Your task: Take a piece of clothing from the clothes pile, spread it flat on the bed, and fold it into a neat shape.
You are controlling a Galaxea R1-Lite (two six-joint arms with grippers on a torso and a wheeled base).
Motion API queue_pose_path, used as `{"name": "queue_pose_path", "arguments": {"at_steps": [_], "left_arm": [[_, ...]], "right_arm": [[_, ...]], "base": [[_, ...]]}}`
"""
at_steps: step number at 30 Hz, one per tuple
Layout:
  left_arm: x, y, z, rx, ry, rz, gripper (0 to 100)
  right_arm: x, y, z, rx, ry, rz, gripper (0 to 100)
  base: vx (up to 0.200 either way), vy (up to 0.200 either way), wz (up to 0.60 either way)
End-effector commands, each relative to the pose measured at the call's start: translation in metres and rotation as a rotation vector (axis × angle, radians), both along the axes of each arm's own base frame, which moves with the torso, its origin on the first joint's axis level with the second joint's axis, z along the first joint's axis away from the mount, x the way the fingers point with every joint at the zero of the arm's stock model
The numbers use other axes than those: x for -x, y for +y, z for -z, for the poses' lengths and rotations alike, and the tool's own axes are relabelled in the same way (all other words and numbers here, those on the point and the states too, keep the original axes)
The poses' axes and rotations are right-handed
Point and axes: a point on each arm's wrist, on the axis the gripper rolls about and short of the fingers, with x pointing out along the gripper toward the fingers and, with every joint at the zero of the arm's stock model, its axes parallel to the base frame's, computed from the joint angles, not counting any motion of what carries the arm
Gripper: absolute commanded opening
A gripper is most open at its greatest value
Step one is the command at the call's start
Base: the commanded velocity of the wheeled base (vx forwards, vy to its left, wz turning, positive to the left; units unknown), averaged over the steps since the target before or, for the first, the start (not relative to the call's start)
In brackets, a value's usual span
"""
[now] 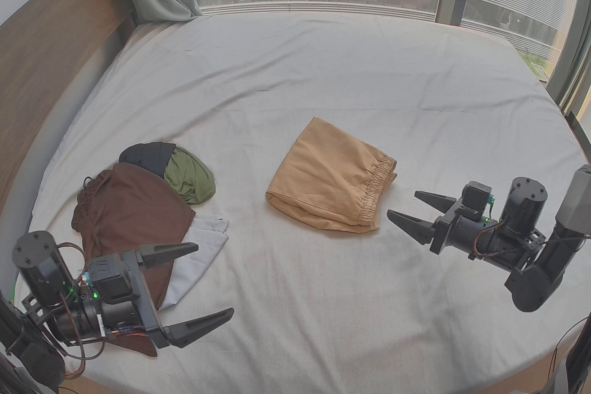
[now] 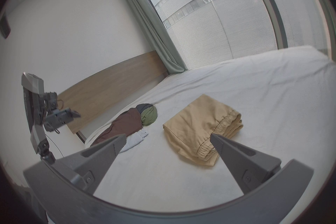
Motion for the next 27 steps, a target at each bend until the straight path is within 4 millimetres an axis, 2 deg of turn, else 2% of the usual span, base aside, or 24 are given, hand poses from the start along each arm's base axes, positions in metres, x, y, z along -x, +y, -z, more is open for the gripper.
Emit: {"name": "queue_pose_path", "arguments": {"at_steps": [1,10,14,19,23,27], "left_arm": [[0.034,0.012,-0.034,0.076,-0.156,-0.020,100],[0.062,0.027,-0.055,0.187,-0.197,-0.219,100],[0.071,0.032,-0.055,0.187,-0.178,-0.277,100],[0.087,0.040,-0.054,0.191,-0.171,-0.346,100],[0.103,0.053,-0.048,0.186,-0.133,-0.452,100],[0.119,0.060,-0.045,0.212,-0.126,-0.500,100]], "right_arm": [[0.053,0.000,-0.038,0.021,-0.148,0.034,100],[0.104,-0.022,-0.073,-0.025,-0.266,0.066,100],[0.124,-0.034,-0.080,-0.030,-0.306,0.091,100],[0.140,-0.049,-0.094,-0.035,-0.377,0.151,100],[0.167,-0.065,-0.111,-0.027,-0.482,0.227,100],[0.191,-0.076,-0.117,-0.020,-0.548,0.282,100]], "base": [[0.000,0.000,0.00],[0.000,0.000,0.00],[0.000,0.000,0.00],[0.000,0.000,0.00],[0.000,0.000,0.00],[0.000,0.000,0.00]]}}
